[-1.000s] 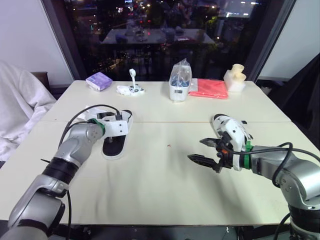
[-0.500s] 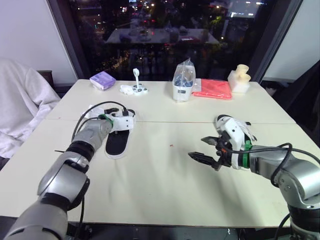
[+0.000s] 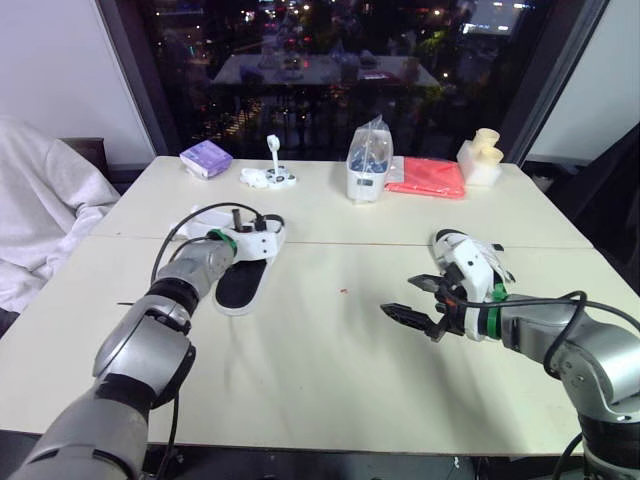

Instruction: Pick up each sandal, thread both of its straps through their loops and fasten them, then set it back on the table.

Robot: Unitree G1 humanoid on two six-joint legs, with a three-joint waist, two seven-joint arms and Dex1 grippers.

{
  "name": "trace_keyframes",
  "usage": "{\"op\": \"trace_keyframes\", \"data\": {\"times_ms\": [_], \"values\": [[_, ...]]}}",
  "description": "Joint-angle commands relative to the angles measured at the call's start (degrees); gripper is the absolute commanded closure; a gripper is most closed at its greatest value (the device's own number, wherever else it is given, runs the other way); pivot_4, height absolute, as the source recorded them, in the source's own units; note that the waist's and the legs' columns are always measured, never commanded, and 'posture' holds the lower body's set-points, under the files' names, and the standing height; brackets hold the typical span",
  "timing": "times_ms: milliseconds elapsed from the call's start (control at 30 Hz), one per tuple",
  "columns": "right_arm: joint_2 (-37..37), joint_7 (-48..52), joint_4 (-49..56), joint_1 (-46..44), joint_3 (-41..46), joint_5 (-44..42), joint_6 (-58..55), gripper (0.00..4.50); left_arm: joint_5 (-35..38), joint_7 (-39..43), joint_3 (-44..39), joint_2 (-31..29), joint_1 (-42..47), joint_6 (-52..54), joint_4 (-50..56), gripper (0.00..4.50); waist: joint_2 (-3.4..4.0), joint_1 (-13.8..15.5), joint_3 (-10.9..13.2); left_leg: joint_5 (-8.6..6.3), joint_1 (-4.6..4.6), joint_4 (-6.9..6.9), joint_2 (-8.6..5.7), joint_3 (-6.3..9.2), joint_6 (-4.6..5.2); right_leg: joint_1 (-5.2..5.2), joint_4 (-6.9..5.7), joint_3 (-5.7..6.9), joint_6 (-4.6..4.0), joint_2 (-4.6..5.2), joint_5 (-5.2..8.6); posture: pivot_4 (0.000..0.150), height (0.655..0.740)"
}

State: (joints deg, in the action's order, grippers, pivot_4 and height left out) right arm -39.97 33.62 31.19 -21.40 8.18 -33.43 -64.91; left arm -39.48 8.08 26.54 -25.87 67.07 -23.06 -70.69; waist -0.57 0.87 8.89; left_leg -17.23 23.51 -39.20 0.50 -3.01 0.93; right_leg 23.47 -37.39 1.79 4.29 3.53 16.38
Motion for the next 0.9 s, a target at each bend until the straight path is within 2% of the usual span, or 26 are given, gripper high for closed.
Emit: {"op": "trace_keyframes", "data": {"times_ms": [33,167,333,633,900], "values": [[-1.8,0.3,0.1,-0.3,2.7,-0.1,2.2,0.0,1.2,-0.1,0.7,-1.0,3.2,-13.1,6.0,4.45,-0.01,0.0,0.0,0.0,0.02,0.0,-0.01,0.0,0.0,0.01,0.01,0.0,0.0,0.01,0.0,0.15,0.74],[-3.9,1.0,-1.7,0.1,4.2,0.2,3.8,0.0,2.6,4.4,2.4,-2.0,2.4,-31.8,9.9,4.45,-0.01,0.0,0.0,0.01,0.03,0.0,-0.01,-0.06,-0.02,0.01,0.08,0.0,0.01,0.04,0.0,0.15,0.74],[-7.1,1.9,-4.1,0.8,7.2,0.4,5.5,0.0,5.8,9.8,4.3,-1.2,1.1,-48.0,11.9,4.45,-0.01,-0.3,0.0,0.0,-0.01,0.0,0.01,-0.13,0.0,0.02,0.05,-0.01,0.01,0.03,0.0,0.15,0.74],[-9.3,2.8,-5.3,1.6,9.5,-0.1,6.7,0.0,7.3,13.9,7.0,-0.7,-0.4,-59.3,11.4,4.45,-0.01,-0.2,0.0,0.0,-0.06,-0.02,0.02,-0.13,0.0,0.01,-0.04,0.0,0.01,-0.02,0.0,0.15,0.74],[-8.1,2.0,-3.8,1.9,8.0,-0.5,6.5,0.0,3.8,14.9,8.8,-1.1,-4.0,-61.7,13.3,4.45,0.0,-0.2,0.0,0.0,-0.06,-0.04,0.02,-0.13,0.01,0.0,-0.04,0.0,0.01,-0.04,-0.01,0.15,0.74]]}}
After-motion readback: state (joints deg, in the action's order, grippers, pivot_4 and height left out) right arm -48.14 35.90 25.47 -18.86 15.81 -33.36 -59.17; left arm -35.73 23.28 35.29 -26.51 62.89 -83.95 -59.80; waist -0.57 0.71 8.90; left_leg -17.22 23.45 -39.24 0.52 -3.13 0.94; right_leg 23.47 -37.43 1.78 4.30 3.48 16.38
